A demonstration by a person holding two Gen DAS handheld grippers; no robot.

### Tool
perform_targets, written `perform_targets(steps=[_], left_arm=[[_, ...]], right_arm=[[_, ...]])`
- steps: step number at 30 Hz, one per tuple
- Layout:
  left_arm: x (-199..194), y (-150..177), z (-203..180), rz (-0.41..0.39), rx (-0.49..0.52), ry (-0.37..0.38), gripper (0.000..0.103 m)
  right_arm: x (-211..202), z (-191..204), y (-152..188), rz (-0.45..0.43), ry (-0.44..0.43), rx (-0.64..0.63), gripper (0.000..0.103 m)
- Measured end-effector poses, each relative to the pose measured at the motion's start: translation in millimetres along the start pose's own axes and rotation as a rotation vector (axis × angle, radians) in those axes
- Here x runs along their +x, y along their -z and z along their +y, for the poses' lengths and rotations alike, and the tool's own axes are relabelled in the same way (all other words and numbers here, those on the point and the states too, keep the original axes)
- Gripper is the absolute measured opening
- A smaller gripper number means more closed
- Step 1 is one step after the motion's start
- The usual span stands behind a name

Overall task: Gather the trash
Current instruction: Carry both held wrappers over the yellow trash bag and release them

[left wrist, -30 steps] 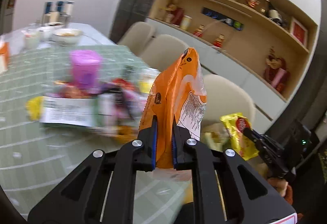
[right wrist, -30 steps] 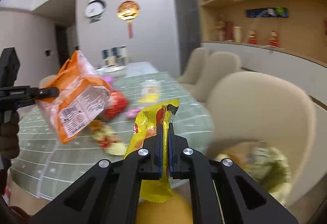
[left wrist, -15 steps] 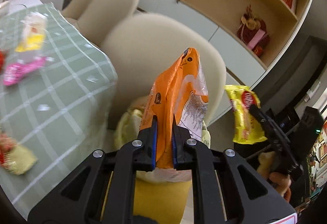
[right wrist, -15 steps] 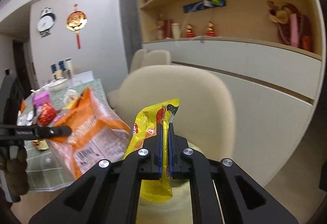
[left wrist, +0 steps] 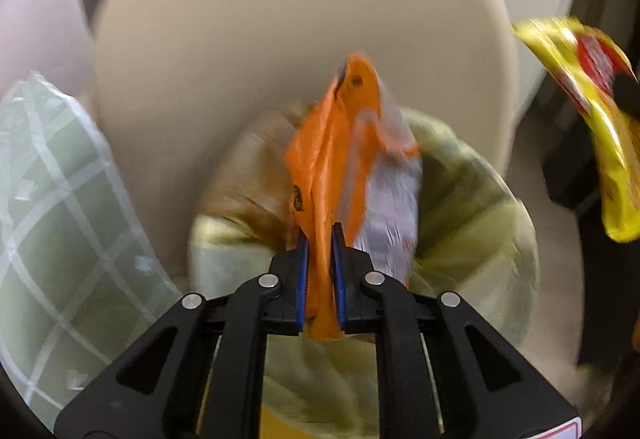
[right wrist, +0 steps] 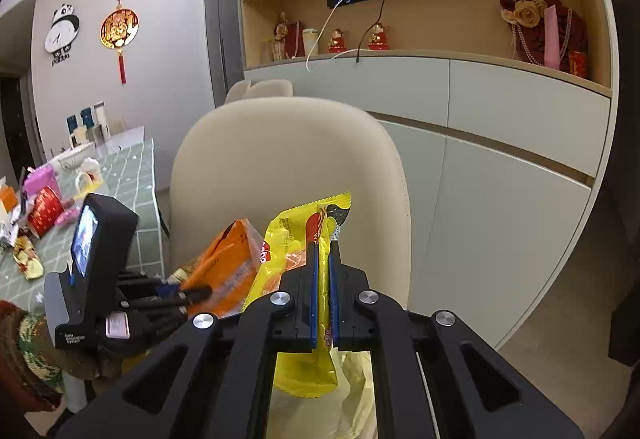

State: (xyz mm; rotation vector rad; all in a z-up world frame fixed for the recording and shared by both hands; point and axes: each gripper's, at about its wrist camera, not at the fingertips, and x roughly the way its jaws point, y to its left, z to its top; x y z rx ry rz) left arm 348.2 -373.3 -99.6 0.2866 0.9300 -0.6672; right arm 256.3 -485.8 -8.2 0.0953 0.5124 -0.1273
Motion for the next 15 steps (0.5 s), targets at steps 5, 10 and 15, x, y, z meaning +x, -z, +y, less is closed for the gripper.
perform_targets(steps=[5, 10, 15], left_arm=[[7, 5, -6, 0.052, -0.006, 0.119, 0.013], [-24, 10, 28, -0.038, -0.162, 0.175, 0.042], [-63, 30, 54, -0.102, -0.237, 0.124, 0.043]], right_arm=[[14, 0, 4, 0.031, -0.016, 0.025, 0.006], [27, 11, 9, 0.054, -0.045, 0.026, 0.006], [50, 36, 12, 0.08, -0.1, 0.018, 0.006]])
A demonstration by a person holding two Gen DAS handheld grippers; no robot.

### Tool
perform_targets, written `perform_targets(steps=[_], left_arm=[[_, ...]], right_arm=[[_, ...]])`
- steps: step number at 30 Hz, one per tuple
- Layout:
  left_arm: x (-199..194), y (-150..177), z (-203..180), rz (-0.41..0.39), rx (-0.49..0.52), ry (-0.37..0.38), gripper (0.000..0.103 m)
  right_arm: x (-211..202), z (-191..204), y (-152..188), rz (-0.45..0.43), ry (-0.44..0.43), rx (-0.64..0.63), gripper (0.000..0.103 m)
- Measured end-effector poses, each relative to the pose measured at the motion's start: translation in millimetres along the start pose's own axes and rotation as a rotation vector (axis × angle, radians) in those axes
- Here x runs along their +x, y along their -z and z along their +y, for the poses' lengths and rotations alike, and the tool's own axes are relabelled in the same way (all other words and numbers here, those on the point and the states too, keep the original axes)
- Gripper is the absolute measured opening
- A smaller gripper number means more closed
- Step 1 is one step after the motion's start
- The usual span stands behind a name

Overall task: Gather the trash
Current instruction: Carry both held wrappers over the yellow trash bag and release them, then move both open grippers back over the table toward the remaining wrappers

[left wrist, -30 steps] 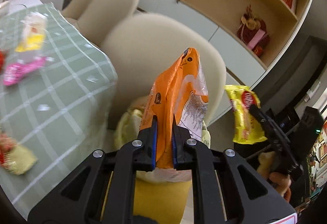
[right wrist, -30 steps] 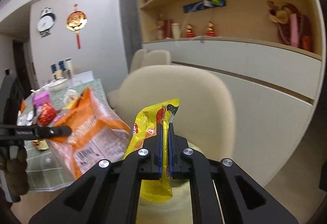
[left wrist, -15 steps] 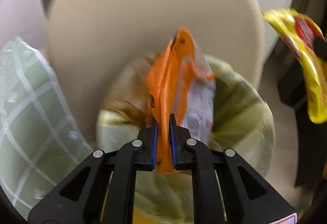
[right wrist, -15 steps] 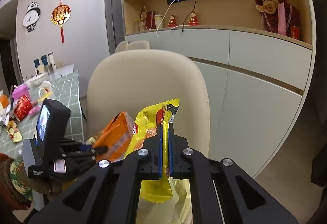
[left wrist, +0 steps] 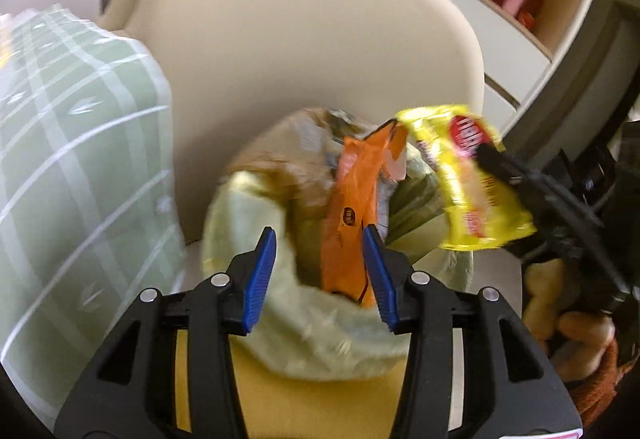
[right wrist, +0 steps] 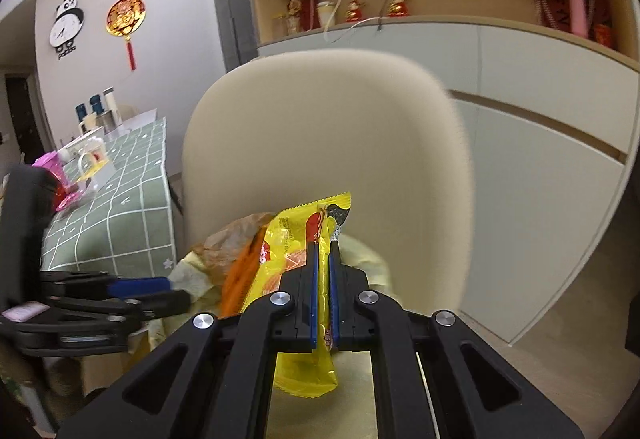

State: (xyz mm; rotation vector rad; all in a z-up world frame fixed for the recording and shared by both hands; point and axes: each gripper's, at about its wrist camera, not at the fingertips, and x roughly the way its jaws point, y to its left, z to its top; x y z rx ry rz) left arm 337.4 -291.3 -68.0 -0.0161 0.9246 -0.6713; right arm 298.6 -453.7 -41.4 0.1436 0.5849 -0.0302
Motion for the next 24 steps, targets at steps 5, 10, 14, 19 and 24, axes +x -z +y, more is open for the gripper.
perform_targets(steps=[5, 10, 14, 19, 24], left_arm=[[-35, 14, 16, -0.043, -0.039, -0.032, 0.044], [-70, 23, 21, -0.092, -0.045, -0.041, 0.045], [-86, 24, 24, -0.134, -0.056, -0.045, 0.05], [-104, 37, 37, -0.16, -0.07, -0.052, 0.054], [-120, 48, 44, -0.167, -0.084, -0.07, 0.057]], right_arm=[[53, 32, 1, 0.153, -0.044, -0.056, 0.006], [91, 45, 22, 0.317, -0.019, -0.116, 0.006], [89, 39, 30, 0.332, -0.005, -0.07, 0.006], [62, 31, 29, 0.273, 0.002, -0.022, 0.031], [29, 34, 29, 0.208, 0.022, -0.027, 0.037]])
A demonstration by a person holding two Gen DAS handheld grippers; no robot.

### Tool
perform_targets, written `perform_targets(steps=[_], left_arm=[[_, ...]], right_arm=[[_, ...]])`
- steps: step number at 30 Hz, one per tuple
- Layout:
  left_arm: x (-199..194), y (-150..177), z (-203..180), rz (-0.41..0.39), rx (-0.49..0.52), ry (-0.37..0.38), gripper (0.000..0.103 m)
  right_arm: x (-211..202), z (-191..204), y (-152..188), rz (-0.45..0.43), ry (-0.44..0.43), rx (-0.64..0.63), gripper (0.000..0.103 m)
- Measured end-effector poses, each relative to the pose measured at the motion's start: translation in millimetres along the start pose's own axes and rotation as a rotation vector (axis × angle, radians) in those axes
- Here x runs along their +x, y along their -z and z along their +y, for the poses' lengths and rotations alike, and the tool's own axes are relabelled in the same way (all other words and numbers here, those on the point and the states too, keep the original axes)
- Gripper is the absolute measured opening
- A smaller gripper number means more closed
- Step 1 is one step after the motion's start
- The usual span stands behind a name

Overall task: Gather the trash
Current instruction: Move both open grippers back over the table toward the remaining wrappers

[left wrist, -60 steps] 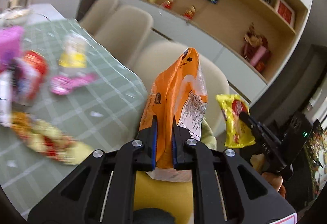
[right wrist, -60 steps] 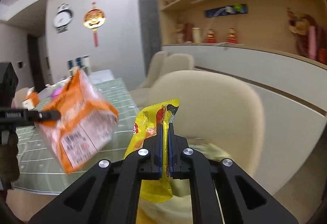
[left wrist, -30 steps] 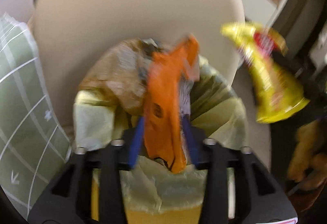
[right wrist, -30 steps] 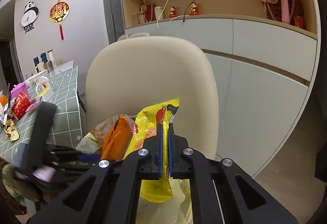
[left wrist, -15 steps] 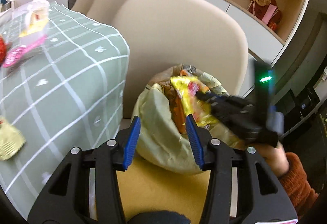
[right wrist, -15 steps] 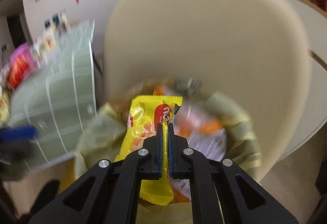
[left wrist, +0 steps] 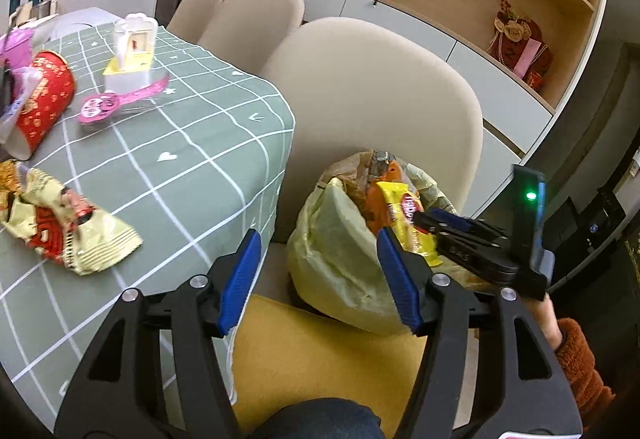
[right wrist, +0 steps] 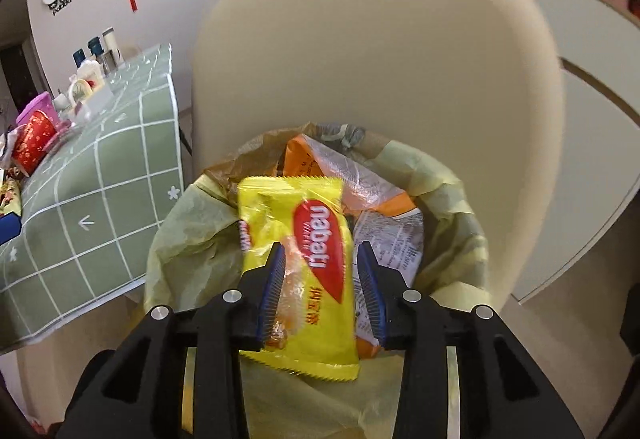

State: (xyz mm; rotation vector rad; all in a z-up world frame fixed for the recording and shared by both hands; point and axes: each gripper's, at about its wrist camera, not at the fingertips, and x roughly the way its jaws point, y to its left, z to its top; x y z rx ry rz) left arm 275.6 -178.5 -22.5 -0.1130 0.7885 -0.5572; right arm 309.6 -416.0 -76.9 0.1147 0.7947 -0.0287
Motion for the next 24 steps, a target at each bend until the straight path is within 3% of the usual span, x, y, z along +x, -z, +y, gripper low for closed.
perform_targets(steps=[3, 7, 9, 11, 16, 21, 24], left_arm=[[-12, 3, 2, -0.009, 0.003, -0.003, 0.057], [-32, 7, 10, -0.023, 0.005, -0.013, 0.057], [-46, 9, 18, -0.035, 0.004, -0.019, 0.057], [-63, 9, 29, -0.051, 0.005, -0.03, 0.057], [-106, 5, 68, -0.082, 0.017, -0.068, 0.057], [-154, -1, 134, -0.13, 0.036, -0.211, 0.057], [-176, -7, 177, -0.164, 0.012, -0.245, 0.057]], right_arm=[[-21, 0, 2, -0.056, 0.004, 0.017, 0.043], [-52, 3, -2, -0.142, -0.019, 0.053, 0.044], [-64, 10, -6, -0.178, -0.049, 0.057, 0.054], [-77, 26, -10, -0.223, -0.09, 0.033, 0.057], [-89, 80, -17, -0.216, -0.155, -0.089, 0.057], [-86, 127, -17, -0.212, -0.24, -0.13, 0.057], [-75, 153, -13, -0.188, -0.278, -0.152, 0.057]])
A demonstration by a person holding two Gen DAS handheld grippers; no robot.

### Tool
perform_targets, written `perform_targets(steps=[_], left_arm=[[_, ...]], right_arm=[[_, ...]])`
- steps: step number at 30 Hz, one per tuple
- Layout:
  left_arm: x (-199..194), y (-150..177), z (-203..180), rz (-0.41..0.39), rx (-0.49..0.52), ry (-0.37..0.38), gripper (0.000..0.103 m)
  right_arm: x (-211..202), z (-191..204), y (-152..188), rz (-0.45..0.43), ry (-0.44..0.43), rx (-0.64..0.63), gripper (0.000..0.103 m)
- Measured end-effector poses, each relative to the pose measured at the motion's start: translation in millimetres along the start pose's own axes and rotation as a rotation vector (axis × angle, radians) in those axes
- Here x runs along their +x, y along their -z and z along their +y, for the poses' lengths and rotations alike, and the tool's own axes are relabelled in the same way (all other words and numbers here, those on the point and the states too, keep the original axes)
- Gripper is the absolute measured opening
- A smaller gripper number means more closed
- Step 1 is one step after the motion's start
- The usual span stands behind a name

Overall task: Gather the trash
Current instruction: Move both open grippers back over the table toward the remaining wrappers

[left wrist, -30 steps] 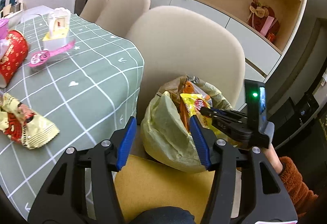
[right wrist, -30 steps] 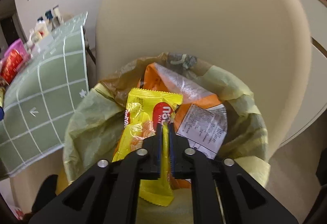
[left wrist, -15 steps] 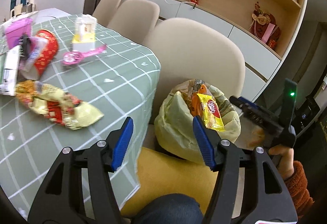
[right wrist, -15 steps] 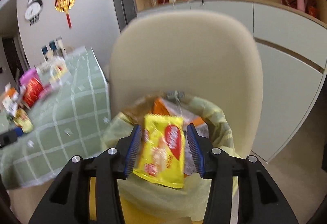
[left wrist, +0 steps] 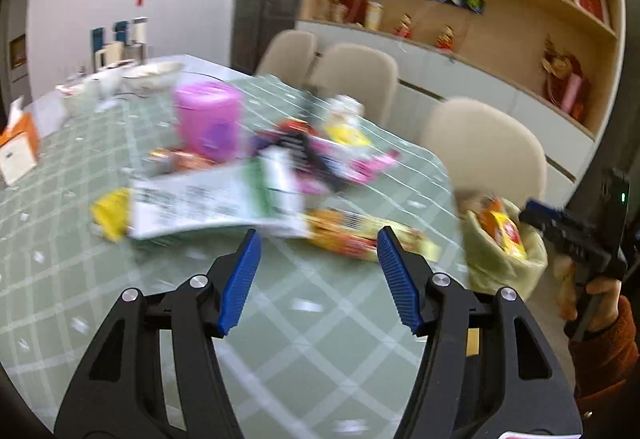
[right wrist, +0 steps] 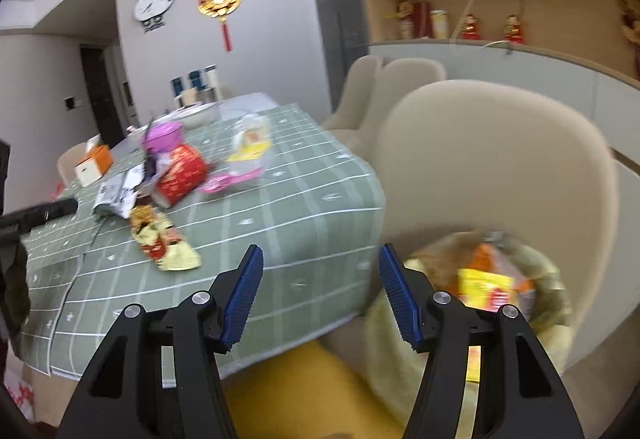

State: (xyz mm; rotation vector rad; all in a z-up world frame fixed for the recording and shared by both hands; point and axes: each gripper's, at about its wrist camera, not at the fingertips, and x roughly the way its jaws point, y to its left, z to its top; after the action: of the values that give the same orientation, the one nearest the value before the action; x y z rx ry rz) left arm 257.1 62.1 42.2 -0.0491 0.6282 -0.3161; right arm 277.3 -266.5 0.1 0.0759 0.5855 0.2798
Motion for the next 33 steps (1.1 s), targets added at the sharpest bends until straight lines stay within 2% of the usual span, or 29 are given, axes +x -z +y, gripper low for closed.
perform_targets(steps=[4, 8, 11, 14, 17, 20, 21, 22, 24, 27, 33], left_arm=[[-5, -11, 60, -0.029, -0.064, -0.026, 0.058], [5, -23, 109, -0.025, -0.067, -0.05, 0.058], [25, -35, 142, 0.022, -0.069, -0.07, 0.058], [48, -34, 172, 0.086, -0.131, -0.142, 0.058], [73, -26, 197, 0.172, -0.232, -0.095, 0.058], [84, -18, 199, 0.214, -0.248, -0.074, 0.055], [81, -17, 195, 0.212, -0.224, -0.074, 0.045], [78, -17, 190, 0.21, -0.202, -0.065, 0.04], [70, -17, 184, 0.207, -0.188, -0.046, 0.022], [57, -13, 168, 0.2, -0.163, -0.038, 0.013], [23, -5, 140, 0.164, -0.067, -0.038, 0.009]], right_arm=[[18, 32, 0, 0.02, -0.015, -0.06, 0.055], [26, 58, -10, 0.024, -0.02, -0.104, 0.055], [27, 68, -15, 0.021, -0.018, -0.114, 0.055], [31, 73, -16, 0.03, 0.005, -0.125, 0.055], [38, 76, -15, 0.055, 0.011, -0.127, 0.055], [43, 84, -14, 0.072, -0.001, -0.147, 0.055], [44, 87, -14, 0.073, -0.005, -0.158, 0.055], [44, 91, -14, 0.073, -0.009, -0.171, 0.055], [46, 99, -15, 0.076, -0.031, -0.198, 0.055], [52, 109, -16, 0.088, -0.073, -0.216, 0.055], [65, 132, -22, 0.099, -0.14, -0.252, 0.055]])
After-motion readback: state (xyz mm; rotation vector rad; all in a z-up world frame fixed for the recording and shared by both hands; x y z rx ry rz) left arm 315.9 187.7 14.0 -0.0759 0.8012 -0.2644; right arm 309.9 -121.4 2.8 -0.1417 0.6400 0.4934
